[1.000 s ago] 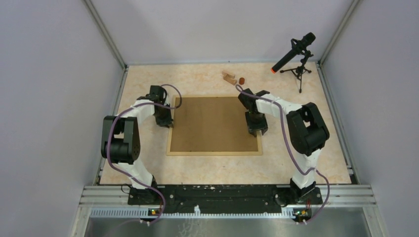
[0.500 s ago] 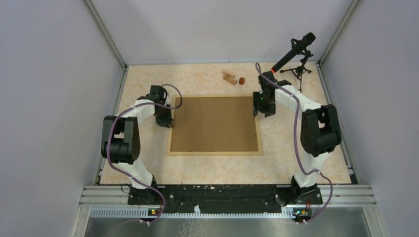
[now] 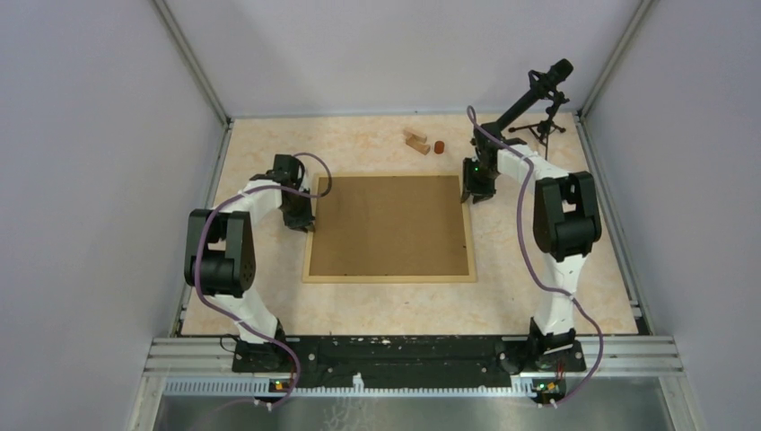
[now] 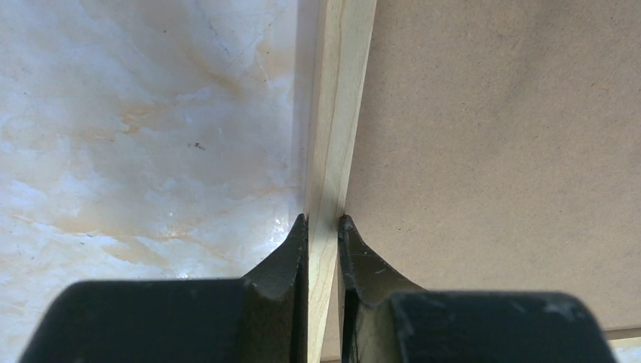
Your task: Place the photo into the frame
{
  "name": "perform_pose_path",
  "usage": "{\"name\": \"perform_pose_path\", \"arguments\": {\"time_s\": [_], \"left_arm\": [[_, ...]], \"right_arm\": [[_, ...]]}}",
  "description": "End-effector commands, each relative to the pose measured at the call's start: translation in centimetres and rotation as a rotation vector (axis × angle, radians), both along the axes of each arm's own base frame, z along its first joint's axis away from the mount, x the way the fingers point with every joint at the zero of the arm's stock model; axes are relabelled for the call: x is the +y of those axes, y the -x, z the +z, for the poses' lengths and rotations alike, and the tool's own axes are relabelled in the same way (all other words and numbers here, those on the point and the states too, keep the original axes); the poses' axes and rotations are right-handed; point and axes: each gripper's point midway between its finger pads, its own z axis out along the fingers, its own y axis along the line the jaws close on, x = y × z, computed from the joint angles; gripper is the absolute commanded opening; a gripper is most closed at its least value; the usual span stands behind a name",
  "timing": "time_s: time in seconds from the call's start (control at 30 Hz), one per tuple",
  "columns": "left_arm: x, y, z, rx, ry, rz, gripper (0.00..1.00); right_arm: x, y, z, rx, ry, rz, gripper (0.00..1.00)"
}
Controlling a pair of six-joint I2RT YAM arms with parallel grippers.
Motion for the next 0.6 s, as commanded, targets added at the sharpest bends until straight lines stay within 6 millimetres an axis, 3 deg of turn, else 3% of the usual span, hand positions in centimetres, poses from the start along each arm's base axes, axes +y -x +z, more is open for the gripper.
{"name": "perform_pose_path", "arguments": {"time_s": [0.0,0.2,0.57], "left_arm": [[0.4,1.0,-2.2,0.067,-0.036,0.004,0.0],[0.4,1.0,-2.2,0.066,-0.032,0.004,0.0],[0.3,1.2,-2.5,0.081,-0.073,-0.044,0.0]], "right_arm": [[-0.2,-1.5,0.7,-0.044,0.005,-0.005,0.37],[-0.9,-1.0,-0.7,-0.013,0.035,-0.013,0.36],[-1.3,-2.5,-3.5,0.083,0.137,0.087,0.41]]}}
